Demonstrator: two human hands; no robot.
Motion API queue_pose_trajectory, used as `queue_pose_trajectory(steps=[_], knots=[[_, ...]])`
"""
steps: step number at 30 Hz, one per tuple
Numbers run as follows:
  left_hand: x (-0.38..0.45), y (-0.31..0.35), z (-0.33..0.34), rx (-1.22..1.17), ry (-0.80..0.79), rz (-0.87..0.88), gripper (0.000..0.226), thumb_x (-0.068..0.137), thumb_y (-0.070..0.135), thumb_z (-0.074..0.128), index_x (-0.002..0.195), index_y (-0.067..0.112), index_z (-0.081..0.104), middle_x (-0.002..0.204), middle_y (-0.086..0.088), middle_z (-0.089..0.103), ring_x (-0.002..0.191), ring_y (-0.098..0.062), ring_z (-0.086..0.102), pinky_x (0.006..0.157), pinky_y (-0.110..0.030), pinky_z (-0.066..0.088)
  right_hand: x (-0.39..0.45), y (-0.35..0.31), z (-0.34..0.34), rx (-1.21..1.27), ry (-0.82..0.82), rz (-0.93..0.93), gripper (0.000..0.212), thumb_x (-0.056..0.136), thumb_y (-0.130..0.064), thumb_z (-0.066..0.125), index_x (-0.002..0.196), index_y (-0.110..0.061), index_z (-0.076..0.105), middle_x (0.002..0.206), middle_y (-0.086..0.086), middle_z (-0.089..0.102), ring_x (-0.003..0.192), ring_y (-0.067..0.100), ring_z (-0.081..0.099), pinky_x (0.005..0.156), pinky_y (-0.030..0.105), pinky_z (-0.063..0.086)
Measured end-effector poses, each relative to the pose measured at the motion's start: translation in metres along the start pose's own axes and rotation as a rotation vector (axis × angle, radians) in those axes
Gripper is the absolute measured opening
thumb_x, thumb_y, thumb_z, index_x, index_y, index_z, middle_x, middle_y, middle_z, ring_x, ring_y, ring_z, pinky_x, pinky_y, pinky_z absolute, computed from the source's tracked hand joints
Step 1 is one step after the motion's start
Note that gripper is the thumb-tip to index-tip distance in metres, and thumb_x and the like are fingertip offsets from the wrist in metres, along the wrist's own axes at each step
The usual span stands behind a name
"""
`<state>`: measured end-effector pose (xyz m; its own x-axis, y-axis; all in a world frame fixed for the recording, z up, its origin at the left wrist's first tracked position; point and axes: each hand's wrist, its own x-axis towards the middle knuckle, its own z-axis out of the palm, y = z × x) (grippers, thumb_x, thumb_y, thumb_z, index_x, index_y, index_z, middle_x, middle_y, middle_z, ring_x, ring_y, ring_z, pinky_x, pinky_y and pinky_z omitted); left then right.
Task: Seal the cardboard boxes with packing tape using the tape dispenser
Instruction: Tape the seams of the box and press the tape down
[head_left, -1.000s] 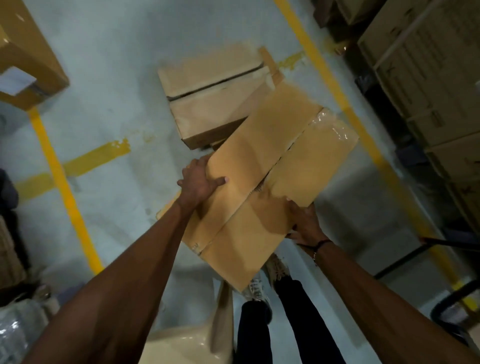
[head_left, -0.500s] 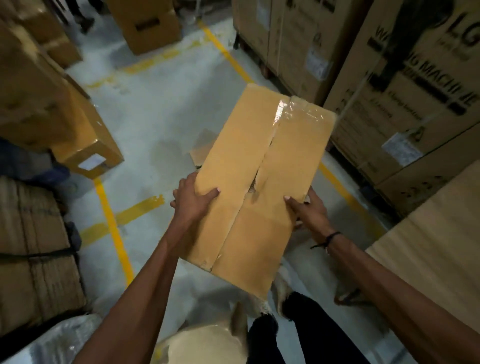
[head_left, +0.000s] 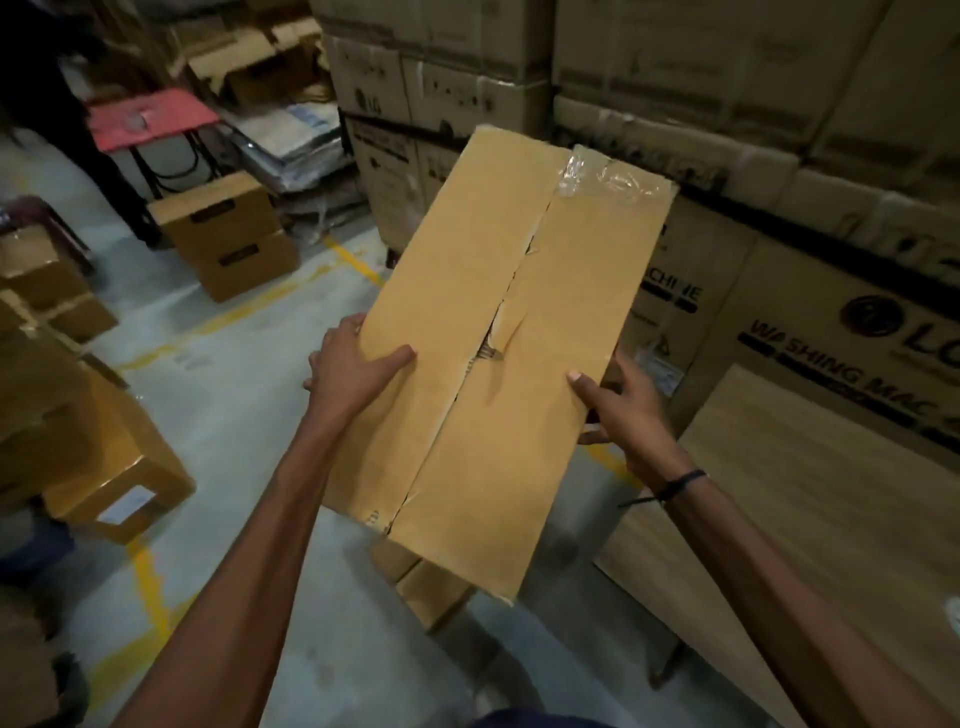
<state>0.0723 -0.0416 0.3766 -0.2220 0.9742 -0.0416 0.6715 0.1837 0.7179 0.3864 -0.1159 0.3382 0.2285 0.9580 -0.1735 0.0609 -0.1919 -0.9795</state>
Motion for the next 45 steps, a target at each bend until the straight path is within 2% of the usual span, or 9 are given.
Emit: queue_pose_trajectory(steps=[3,15,18,24,28,32,35,42,45], knots=[[-0.008,0.055,0.039,0.043,-0.088,0.108,0.098,0.057,0.075,0.065,0.143,0.032,0.049,0.147,-0.003,0.052,0.135,-0.035,0.047,0.11,-0.058,0.036,-0.031,0.005,-0.055,0.061,0.128,0.014,0.05,0.099,-0.027,0.069,0.144,-0.035,0.049,0.129,-0.003,0.065,0.107,0.02,0.069,0.069,0.04,0.066],[-0.138,0.204,0.293,0.08,-0.646,0.392,0.085,0.076,0.057,0.077,0.146,0.019,0.048,0.144,-0.013,0.056,0.128,-0.036,0.053,0.104,-0.047,0.045,-0.184,0.123,-0.251,0.194,0.766,0.177,0.051,0.086,-0.037,0.073,0.118,-0.068,0.049,0.116,-0.005,0.074,0.1,0.024,0.075,0.077,0.055,0.064],[-0.174,0.223,0.338,0.118,-0.732,0.463,0.079,0.077,0.056,0.075,0.143,0.022,0.049,0.139,-0.009,0.058,0.122,-0.033,0.057,0.099,-0.044,0.048,-0.207,0.156,-0.283,0.202,0.862,0.21,0.061,0.072,-0.055,0.071,0.125,-0.068,0.045,0.12,-0.009,0.072,0.105,0.021,0.073,0.084,0.053,0.063],[-0.215,0.252,0.43,0.375,-0.797,0.715,0.086,0.083,0.066,0.06,0.156,0.029,0.033,0.158,-0.006,0.043,0.14,-0.037,0.042,0.115,-0.055,0.035,-0.236,0.2,-0.32,0.186,0.939,0.36,0.087,0.09,-0.053,0.07,0.161,-0.039,0.023,0.142,0.01,0.061,0.115,0.029,0.067,0.091,0.05,0.061],[-0.236,0.252,0.472,0.578,-0.712,0.736,0.071,0.102,0.052,0.04,0.163,0.027,0.014,0.17,-0.008,0.015,0.153,-0.042,0.016,0.123,-0.063,0.013,-0.231,0.201,-0.334,0.137,0.876,0.421,0.096,0.092,-0.054,0.068,0.165,-0.035,0.007,0.152,0.015,0.052,0.115,0.027,0.068,0.098,0.048,0.058],[-0.265,0.23,0.461,0.523,-0.66,0.799,0.065,0.108,0.049,0.029,0.165,0.025,0.01,0.173,-0.005,-0.002,0.158,-0.035,-0.004,0.125,-0.06,0.002,-0.229,0.188,-0.348,-0.263,0.877,0.499,0.106,0.095,-0.051,0.065,0.165,-0.02,-0.009,0.172,0.018,-0.001,0.152,0.039,0.029,0.12,0.045,0.034],[-0.288,0.19,0.437,0.526,-0.599,0.825,0.068,0.107,0.057,0.025,0.165,0.027,0.008,0.173,-0.001,-0.006,0.159,-0.027,-0.007,0.126,-0.058,0.002,-0.226,0.19,-0.364,-0.623,0.87,0.31,0.095,0.094,-0.051,0.062,0.166,-0.021,0.006,0.173,0.013,-0.001,0.158,0.037,0.004,0.127,0.053,0.016],[-0.331,0.139,0.405,0.521,-0.372,0.67,0.071,0.102,0.067,0.022,0.164,0.033,0.014,0.173,-0.003,0.003,0.159,-0.029,-0.002,0.123,-0.062,0.005,-0.155,0.183,-0.424,-1.017,0.253,0.012,0.078,0.1,-0.067,0.04,0.165,-0.037,0.01,0.174,-0.003,-0.002,0.16,0.024,-0.003,0.128,0.054,0.007],[-0.326,0.14,0.411,0.53,-0.37,0.654,0.073,0.102,0.07,0.022,0.164,0.034,0.012,0.173,-0.003,-0.001,0.159,-0.031,-0.006,0.122,-0.064,0.001,-0.128,0.189,-0.431,-1.187,0.158,-0.019,0.074,0.1,-0.074,0.026,0.164,-0.041,0.01,0.174,-0.004,-0.001,0.16,0.025,-0.005,0.125,0.059,0.012]])
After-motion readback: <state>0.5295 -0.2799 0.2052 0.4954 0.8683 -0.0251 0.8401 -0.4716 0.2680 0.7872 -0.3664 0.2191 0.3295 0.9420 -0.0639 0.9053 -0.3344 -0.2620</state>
